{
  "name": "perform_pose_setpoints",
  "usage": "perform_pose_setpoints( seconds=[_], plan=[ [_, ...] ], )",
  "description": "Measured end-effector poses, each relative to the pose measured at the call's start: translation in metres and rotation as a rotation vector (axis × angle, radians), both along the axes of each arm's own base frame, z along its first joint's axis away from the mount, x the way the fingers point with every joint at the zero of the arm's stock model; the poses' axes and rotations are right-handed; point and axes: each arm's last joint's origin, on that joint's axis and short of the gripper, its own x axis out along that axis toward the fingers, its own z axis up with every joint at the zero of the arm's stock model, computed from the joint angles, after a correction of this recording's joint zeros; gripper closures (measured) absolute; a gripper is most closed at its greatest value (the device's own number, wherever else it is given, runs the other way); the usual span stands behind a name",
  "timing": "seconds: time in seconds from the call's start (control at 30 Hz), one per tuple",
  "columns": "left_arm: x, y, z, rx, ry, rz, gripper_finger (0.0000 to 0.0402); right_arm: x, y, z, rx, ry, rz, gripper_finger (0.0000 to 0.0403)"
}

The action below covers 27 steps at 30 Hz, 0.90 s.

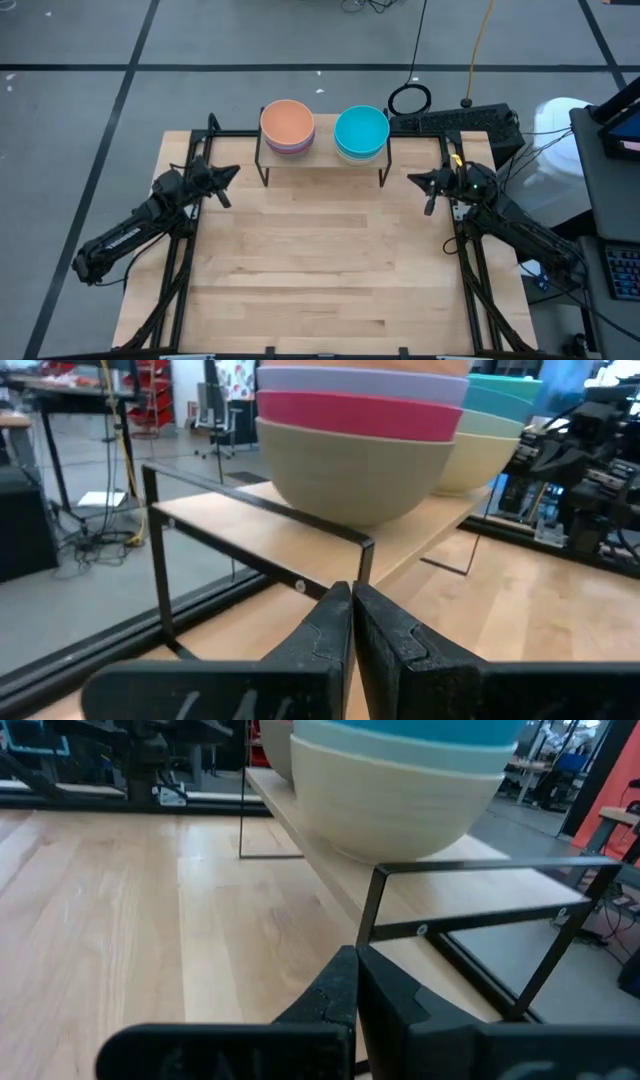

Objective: Place and stack bowls onto a shelf
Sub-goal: Return to Home Position

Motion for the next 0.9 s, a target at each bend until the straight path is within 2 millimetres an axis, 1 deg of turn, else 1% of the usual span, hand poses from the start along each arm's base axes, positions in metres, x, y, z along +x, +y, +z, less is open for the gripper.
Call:
perform_pose_setpoints(
  seconds=[0.13,0.57,0.73,0.9],
  plan=[
    [0.0001,-0.0001,0.0001,0.021,0.013,-0.006,0.0383,0.0017,-0.0014,-0.0022,0.007,0.026,0.001,0.0403],
    [0.0,-0.0002,-0.0013,0.011,0.026,-0.007,0.0382,0.0052,-0.0046,-0.0074,0.012,0.089,0.002,0.0403],
    [0.0,-0.0002,-0.0015,0.01,0.028,-0.007,0.0382,0.0037,-0.0083,-0.0096,0.008,0.125,-0.126,0.0403],
    [0.0,-0.0002,-0.0017,0.009,0.03,-0.007,0.0382,0.0032,-0.0097,-0.0081,0.066,0.08,-0.197,0.0403]
  ],
)
